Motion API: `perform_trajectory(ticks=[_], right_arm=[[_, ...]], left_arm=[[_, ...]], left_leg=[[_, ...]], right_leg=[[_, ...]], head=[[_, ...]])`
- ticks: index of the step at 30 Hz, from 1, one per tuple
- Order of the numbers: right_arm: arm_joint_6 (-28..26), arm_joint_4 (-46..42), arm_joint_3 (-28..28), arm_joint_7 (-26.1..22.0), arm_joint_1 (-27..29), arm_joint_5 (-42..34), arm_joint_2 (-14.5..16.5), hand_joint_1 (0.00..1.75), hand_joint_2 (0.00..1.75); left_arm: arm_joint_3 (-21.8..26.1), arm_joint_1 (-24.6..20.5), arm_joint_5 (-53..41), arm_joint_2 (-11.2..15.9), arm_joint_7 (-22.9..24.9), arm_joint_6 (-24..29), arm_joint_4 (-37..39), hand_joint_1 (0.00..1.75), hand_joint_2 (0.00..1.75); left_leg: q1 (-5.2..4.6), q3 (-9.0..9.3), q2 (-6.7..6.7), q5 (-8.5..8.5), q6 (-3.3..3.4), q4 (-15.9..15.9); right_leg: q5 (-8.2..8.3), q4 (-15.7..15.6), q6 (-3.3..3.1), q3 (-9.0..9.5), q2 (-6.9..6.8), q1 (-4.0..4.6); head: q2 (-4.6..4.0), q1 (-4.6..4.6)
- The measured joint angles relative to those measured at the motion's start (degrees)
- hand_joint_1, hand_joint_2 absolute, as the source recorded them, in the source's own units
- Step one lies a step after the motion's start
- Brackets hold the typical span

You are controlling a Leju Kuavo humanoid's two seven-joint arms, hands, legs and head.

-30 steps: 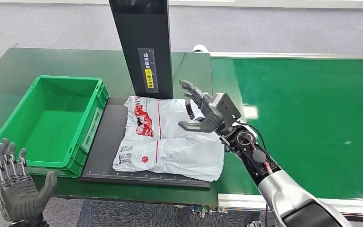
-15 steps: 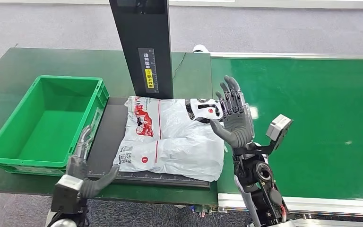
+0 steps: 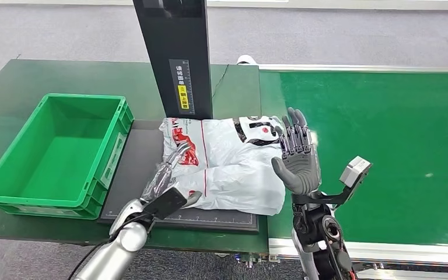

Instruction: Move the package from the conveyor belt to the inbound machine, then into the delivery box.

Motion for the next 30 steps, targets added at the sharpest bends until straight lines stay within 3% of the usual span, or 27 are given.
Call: perform_trajectory(ticks=[6, 13, 17, 22, 30], right_arm=[[0.04, -0.04, -0.88, 0.24, 0.01, 0.04, 0.81, 0.00, 1.75], [-0.23, -0.56, -2.51, 0.82, 0.05, -0.16, 0.90, 0.00, 1.75], [-0.34, -0.76, -3.22, 1.05, 0.12, -0.28, 0.90, 0.00, 1.75], [-0.38, -0.95, -4.07, 1.05, 0.68, -0.28, 0.90, 0.00, 1.75], [-0.37, -1.21, -4.92, 1.05, 2.02, -0.33, 0.90, 0.00, 1.75]], left_arm=[[-4.91, -9.02, -3.52, 0.03, 2.19, 0.38, 11.58, 0.00, 1.75], [-9.12, -13.48, -6.11, 0.06, 3.14, -1.48, 20.22, 0.00, 1.75], [-10.42, -14.66, -6.58, 0.07, 3.33, -2.17, 22.80, 1.28, 1.75], [-11.79, -16.17, -6.67, 0.15, 3.03, -2.57, 25.78, 1.74, 1.75], [-11.23, -16.63, -1.19, 1.33, -0.86, 0.75, 25.80, 1.75, 1.75]], left_leg=[[0.00, 0.00, 0.02, 0.01, 0.00, 0.00], [0.00, -0.01, 0.01, 0.00, 0.00, 0.00], [0.00, 0.00, 0.01, 0.00, 0.00, 0.00], [0.00, 0.08, 0.00, 0.00, 0.00, 0.00], [0.00, 0.14, 0.01, 0.00, -0.01, -0.01]], right_leg=[[0.00, 0.01, 0.00, 0.00, 0.02, 0.00], [0.00, 0.01, 0.00, 0.00, 0.02, 0.00], [0.00, 0.01, 0.00, 0.01, 0.02, 0.00], [0.00, 0.01, 0.00, 0.11, 0.01, 0.00], [0.00, 0.01, -0.01, 0.17, 0.02, 0.00]], head=[[0.00, 0.00], [0.00, 0.01], [0.00, 0.00], [0.00, 0.00], [0.00, 0.00]])
